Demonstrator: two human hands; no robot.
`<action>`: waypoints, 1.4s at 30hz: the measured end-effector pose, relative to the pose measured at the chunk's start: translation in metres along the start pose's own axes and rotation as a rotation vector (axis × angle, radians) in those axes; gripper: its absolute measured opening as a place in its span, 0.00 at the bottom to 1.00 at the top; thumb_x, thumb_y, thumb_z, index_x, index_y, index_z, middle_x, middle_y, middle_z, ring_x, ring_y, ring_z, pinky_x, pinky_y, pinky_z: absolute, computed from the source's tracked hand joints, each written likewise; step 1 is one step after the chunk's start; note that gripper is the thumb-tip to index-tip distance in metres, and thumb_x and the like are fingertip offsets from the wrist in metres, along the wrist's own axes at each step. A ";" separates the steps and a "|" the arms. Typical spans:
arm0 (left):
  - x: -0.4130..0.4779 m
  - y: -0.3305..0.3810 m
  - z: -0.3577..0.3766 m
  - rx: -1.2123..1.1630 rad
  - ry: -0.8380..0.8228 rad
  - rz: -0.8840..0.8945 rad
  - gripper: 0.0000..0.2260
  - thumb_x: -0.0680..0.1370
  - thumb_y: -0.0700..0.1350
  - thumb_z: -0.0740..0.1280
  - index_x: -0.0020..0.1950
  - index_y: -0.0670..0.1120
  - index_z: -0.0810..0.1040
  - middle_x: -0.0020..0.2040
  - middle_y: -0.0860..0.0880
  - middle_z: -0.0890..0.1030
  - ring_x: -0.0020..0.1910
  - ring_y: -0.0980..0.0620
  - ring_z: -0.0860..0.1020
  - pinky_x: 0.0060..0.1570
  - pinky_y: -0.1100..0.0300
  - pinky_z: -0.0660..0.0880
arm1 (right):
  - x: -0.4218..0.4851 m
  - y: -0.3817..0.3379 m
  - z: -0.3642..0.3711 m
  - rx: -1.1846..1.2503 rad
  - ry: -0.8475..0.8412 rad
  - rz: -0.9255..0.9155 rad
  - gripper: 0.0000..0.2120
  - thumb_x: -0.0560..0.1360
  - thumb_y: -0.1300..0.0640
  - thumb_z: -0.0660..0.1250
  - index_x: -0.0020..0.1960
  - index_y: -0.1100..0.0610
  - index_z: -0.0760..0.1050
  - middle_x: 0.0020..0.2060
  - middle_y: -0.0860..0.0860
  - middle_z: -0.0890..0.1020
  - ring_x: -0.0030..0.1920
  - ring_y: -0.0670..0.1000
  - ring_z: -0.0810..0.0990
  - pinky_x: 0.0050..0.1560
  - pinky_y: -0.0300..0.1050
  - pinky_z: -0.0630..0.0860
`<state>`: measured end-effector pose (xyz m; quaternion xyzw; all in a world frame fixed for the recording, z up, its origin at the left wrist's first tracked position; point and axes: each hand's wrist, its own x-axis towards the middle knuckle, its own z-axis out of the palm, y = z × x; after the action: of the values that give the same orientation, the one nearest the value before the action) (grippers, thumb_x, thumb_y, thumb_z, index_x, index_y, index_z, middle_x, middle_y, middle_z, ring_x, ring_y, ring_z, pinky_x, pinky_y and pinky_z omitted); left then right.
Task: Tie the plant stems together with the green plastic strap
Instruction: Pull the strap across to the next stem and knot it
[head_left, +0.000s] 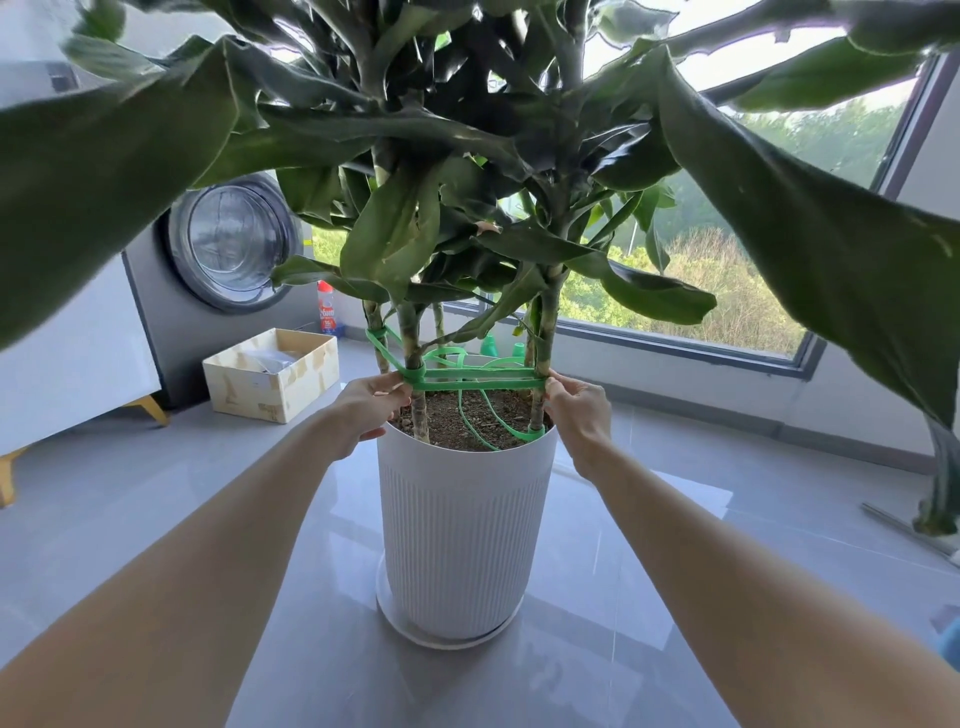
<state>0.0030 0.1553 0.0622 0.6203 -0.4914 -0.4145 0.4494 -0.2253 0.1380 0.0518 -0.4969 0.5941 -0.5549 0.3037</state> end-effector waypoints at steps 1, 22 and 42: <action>0.000 0.000 0.000 0.001 0.003 0.001 0.16 0.78 0.49 0.65 0.66 0.54 0.73 0.64 0.46 0.76 0.58 0.49 0.72 0.50 0.58 0.70 | -0.001 -0.001 -0.001 -0.059 0.015 -0.028 0.12 0.78 0.57 0.62 0.46 0.56 0.84 0.30 0.54 0.79 0.31 0.48 0.71 0.35 0.42 0.69; -0.002 0.000 -0.004 0.013 0.029 0.013 0.15 0.77 0.49 0.67 0.64 0.53 0.76 0.64 0.46 0.75 0.62 0.47 0.73 0.50 0.58 0.72 | 0.018 -0.061 0.027 -1.104 -0.221 -0.442 0.13 0.74 0.70 0.66 0.58 0.63 0.77 0.47 0.57 0.80 0.46 0.55 0.79 0.46 0.45 0.78; -0.004 -0.001 -0.008 -0.063 0.031 0.052 0.17 0.74 0.46 0.70 0.63 0.45 0.78 0.54 0.45 0.77 0.52 0.50 0.73 0.58 0.57 0.69 | -0.002 -0.057 0.075 -0.929 -0.309 -0.650 0.13 0.76 0.48 0.65 0.57 0.50 0.81 0.50 0.50 0.83 0.49 0.53 0.80 0.47 0.45 0.77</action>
<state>0.0107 0.1606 0.0633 0.5992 -0.4869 -0.4082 0.4872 -0.1420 0.1188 0.0912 -0.8097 0.5410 -0.2221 -0.0485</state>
